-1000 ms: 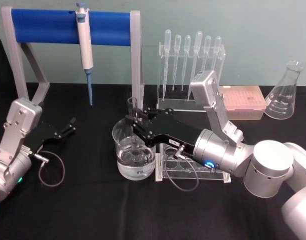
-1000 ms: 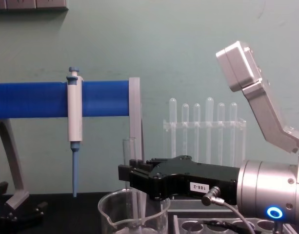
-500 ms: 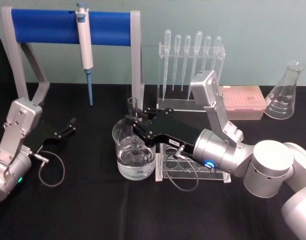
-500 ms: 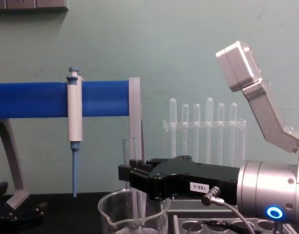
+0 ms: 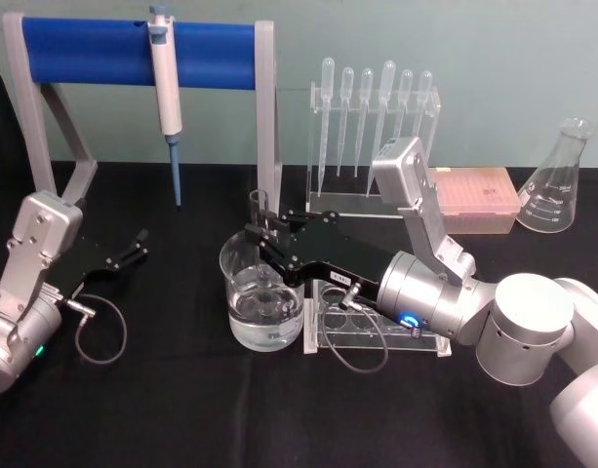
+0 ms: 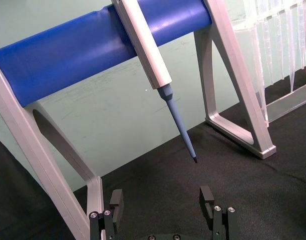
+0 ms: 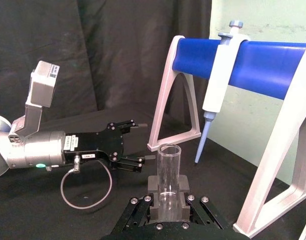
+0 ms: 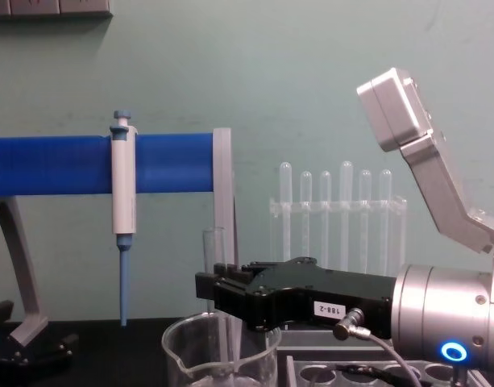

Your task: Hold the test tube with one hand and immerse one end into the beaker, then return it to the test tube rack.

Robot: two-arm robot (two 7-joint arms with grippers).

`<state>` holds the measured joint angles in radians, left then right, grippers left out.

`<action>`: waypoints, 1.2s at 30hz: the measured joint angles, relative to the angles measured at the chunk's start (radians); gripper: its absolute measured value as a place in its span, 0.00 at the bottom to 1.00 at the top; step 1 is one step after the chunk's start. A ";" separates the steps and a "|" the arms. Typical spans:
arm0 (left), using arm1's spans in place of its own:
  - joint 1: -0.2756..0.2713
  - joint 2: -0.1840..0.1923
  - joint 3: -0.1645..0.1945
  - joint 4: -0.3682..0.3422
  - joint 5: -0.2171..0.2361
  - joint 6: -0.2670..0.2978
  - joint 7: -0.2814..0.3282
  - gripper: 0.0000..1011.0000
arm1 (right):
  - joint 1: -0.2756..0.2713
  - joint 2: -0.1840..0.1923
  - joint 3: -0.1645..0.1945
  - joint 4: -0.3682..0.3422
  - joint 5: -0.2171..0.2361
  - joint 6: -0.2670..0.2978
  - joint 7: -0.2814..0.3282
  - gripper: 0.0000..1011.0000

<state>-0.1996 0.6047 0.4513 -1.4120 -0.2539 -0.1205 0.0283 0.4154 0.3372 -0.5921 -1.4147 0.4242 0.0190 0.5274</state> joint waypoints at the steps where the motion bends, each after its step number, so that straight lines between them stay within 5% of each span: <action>1: 0.000 0.000 0.000 0.000 0.000 0.000 0.000 0.99 | 0.000 0.000 0.000 0.000 0.000 0.000 0.000 0.22; 36: 0.000 0.000 0.000 0.000 0.000 0.000 0.000 0.99 | 0.000 0.000 0.000 0.000 0.000 0.000 0.000 0.22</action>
<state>-0.1995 0.6047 0.4514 -1.4120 -0.2539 -0.1205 0.0283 0.4154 0.3373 -0.5921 -1.4147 0.4242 0.0190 0.5275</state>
